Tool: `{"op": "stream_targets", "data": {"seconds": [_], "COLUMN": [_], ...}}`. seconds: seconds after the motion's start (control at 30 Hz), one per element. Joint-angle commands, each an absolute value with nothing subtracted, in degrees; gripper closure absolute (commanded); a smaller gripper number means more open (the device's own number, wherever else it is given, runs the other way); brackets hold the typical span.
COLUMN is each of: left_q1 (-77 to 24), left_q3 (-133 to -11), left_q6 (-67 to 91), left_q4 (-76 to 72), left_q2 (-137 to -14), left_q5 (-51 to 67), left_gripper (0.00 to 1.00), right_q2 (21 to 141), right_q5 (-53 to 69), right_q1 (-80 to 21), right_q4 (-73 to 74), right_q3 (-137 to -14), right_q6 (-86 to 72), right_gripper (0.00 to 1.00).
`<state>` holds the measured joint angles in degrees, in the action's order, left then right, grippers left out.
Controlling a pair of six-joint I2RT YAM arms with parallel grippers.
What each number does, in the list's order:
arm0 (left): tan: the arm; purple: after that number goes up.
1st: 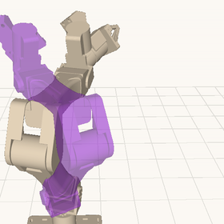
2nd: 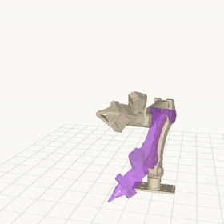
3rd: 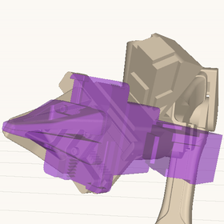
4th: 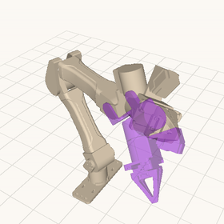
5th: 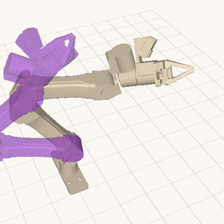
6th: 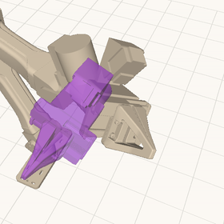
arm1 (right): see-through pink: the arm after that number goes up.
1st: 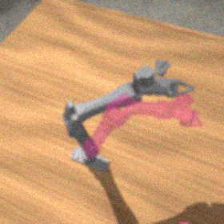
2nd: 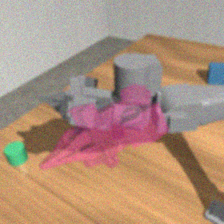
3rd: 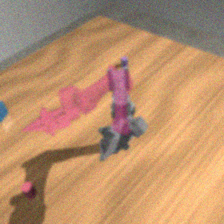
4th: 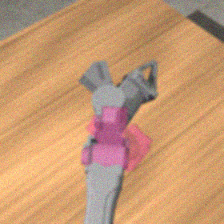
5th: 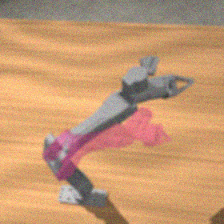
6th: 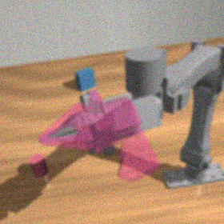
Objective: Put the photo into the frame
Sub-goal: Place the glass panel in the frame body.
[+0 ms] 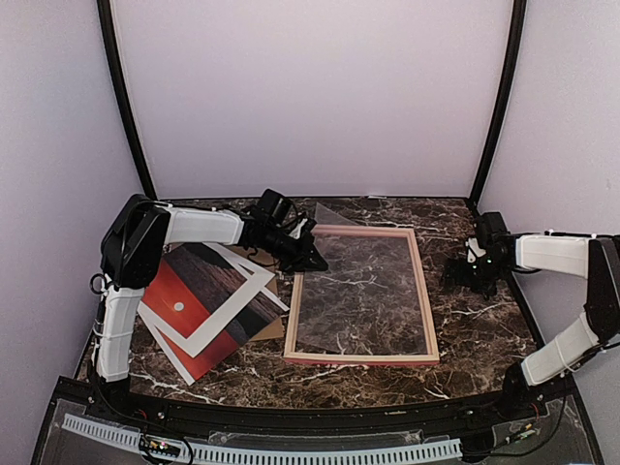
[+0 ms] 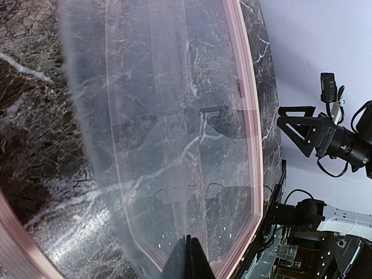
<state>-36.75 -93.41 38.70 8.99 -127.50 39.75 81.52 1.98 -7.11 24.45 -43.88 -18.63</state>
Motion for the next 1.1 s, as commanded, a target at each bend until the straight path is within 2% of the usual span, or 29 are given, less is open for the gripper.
{"op": "stream_targets", "data": {"seconds": [0.0,1.07], "left_q1": [-36.5,-36.6], "left_q3": [-94.7,-93.9], "left_q6": [37.7,38.5], "left_q4": [10.1,9.2], "left_q2": [-126.2,-125.9], "left_q5": [39.8,39.6], "left_gripper": [1.00,1.00], "right_q2": [81.3,81.4], "right_q5": [2.5,2.5], "right_q1": [-7.1,-7.1], "right_q4": [23.4,23.4], "right_q3": [-43.4,-43.3], "right_q6": [-18.2,-18.2], "right_gripper": [0.01,0.01]}}
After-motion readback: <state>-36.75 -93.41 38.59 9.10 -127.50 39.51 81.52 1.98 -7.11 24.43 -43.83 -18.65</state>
